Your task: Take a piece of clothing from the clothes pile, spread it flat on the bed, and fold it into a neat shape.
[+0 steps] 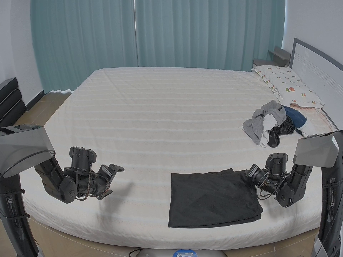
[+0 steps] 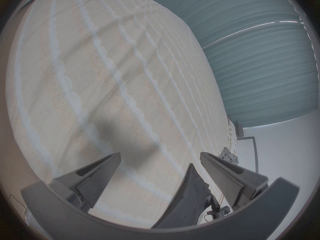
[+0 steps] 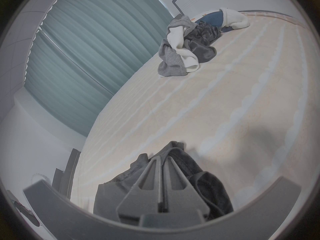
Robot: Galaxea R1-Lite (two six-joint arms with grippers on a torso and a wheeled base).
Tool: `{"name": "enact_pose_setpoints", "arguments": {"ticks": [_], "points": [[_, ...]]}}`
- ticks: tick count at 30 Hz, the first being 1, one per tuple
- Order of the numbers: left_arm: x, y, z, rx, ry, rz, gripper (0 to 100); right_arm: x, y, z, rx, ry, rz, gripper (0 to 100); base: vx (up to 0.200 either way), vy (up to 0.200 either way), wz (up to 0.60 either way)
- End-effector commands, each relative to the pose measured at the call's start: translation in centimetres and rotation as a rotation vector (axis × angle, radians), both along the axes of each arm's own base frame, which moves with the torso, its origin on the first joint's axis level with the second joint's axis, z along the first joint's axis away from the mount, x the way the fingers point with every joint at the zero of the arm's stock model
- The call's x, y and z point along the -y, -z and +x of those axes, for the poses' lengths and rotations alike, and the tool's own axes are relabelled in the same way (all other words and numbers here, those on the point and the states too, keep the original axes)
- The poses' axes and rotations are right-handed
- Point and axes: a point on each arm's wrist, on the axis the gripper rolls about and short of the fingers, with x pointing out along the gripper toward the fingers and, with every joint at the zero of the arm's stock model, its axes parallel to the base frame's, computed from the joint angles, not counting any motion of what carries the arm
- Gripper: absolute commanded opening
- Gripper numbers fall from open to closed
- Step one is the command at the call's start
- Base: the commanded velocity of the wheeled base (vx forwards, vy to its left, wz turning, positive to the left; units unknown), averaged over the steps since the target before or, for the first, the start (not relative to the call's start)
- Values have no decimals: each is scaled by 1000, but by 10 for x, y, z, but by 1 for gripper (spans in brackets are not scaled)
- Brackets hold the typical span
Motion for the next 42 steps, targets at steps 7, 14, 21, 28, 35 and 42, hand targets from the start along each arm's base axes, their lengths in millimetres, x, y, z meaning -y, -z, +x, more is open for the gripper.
{"name": "enact_pose_setpoints", "arguments": {"ticks": [7,14,21,28,35,42], "points": [[0,1,0,-3,0,0,100,16,-3,3,9,54,0,0,0,0,0],[0,1,0,-3,1,1,100,17,-2,3,7,60,-7,0,0,0,0],[0,1,0,-3,1,1,100,19,1,2,-9,61,-11,0,0,0,0],[0,1,0,-3,1,1,100,23,2,3,-12,72,-17,0,0,0,0],[0,1,0,-3,1,1,100,25,3,3,-16,69,-28,100,0,0,0],[0,1,0,-3,1,1,100,25,-5,1,7,69,-26,100,0,0,0]]}}
